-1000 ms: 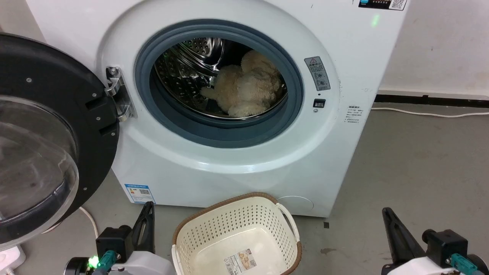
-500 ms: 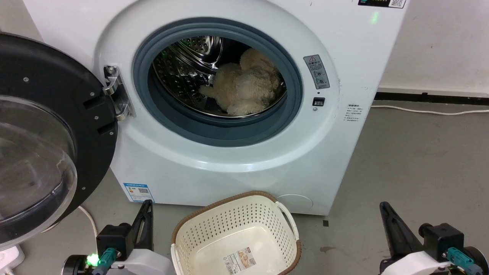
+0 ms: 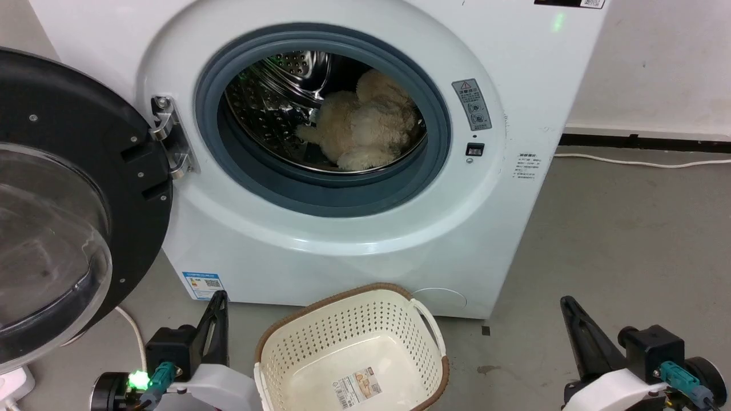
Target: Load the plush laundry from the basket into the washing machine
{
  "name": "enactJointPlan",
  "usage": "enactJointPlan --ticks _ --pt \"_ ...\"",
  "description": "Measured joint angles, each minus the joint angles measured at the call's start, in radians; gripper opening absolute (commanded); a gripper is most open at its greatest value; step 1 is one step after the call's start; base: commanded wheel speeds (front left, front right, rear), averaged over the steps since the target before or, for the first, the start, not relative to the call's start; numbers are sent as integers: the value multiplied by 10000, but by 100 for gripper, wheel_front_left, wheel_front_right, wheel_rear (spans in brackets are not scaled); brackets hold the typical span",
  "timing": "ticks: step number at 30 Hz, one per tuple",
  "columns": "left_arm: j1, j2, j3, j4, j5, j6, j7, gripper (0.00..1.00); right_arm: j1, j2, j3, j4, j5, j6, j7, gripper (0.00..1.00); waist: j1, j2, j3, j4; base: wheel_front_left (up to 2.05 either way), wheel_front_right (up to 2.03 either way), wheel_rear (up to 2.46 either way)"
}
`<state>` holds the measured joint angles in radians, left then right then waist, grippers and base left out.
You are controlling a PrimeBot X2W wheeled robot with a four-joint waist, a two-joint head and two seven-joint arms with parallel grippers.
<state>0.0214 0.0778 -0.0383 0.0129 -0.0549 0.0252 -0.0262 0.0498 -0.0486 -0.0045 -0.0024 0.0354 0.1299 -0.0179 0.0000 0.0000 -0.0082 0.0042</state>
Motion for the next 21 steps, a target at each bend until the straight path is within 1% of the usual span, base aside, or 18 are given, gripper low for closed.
enactJointPlan --ticks 10,15,21 --pt "-17 -111 207 -46 232 -109 134 0 -225 0 17 6 -182 0 90 0 0 0 48 -24 0 0 0" --pt "-44 -255 305 -63 456 -198 232 0 -277 0 29 10 -276 0 163 0 0 0 81 -42 0 0 0" --pt "-61 -265 355 -79 462 -209 259 0 -383 0 38 12 -276 2 167 0 0 0 82 -42 0 0 0"
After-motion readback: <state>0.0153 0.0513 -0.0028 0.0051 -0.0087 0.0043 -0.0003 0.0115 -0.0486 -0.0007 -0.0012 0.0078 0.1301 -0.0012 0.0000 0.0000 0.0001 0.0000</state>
